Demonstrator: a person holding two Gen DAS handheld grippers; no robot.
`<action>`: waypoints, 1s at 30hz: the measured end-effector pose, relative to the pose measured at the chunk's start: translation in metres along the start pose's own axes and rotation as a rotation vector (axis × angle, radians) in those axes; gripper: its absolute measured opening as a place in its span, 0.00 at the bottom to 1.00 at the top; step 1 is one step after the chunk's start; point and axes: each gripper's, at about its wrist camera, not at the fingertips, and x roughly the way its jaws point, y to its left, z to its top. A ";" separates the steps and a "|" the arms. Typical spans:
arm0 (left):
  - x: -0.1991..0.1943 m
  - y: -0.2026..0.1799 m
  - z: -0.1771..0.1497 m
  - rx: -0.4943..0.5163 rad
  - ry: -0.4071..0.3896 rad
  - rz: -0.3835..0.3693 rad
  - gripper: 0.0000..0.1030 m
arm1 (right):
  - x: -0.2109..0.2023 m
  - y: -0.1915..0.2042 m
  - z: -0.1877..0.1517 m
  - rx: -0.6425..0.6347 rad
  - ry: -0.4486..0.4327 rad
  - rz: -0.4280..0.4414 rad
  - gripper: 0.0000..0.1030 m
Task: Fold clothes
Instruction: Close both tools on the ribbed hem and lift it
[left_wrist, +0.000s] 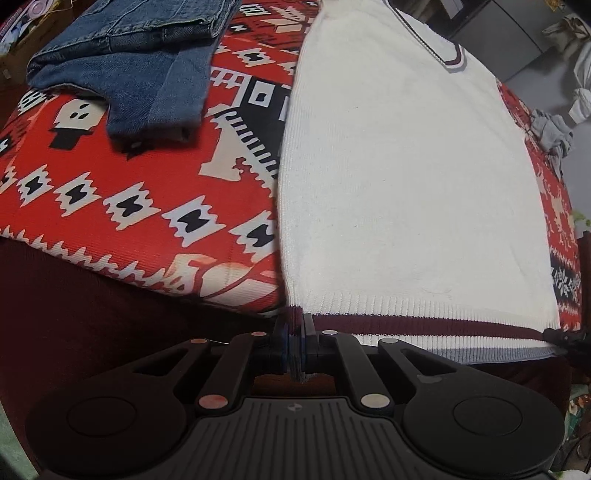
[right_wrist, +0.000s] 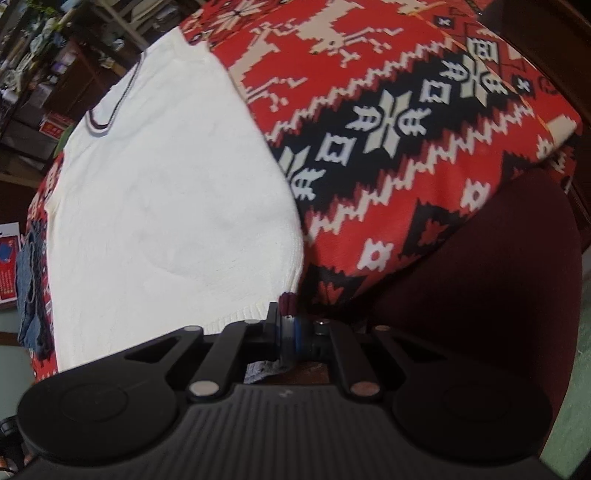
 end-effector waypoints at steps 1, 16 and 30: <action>0.000 -0.002 0.000 0.011 0.004 0.012 0.07 | 0.001 -0.002 -0.001 0.004 0.004 -0.008 0.06; -0.011 -0.001 -0.020 0.063 0.018 0.003 0.06 | -0.013 -0.020 -0.021 0.009 -0.002 -0.028 0.06; -0.042 -0.011 0.003 0.045 -0.094 -0.052 0.06 | -0.047 -0.011 -0.018 -0.044 -0.071 0.047 0.07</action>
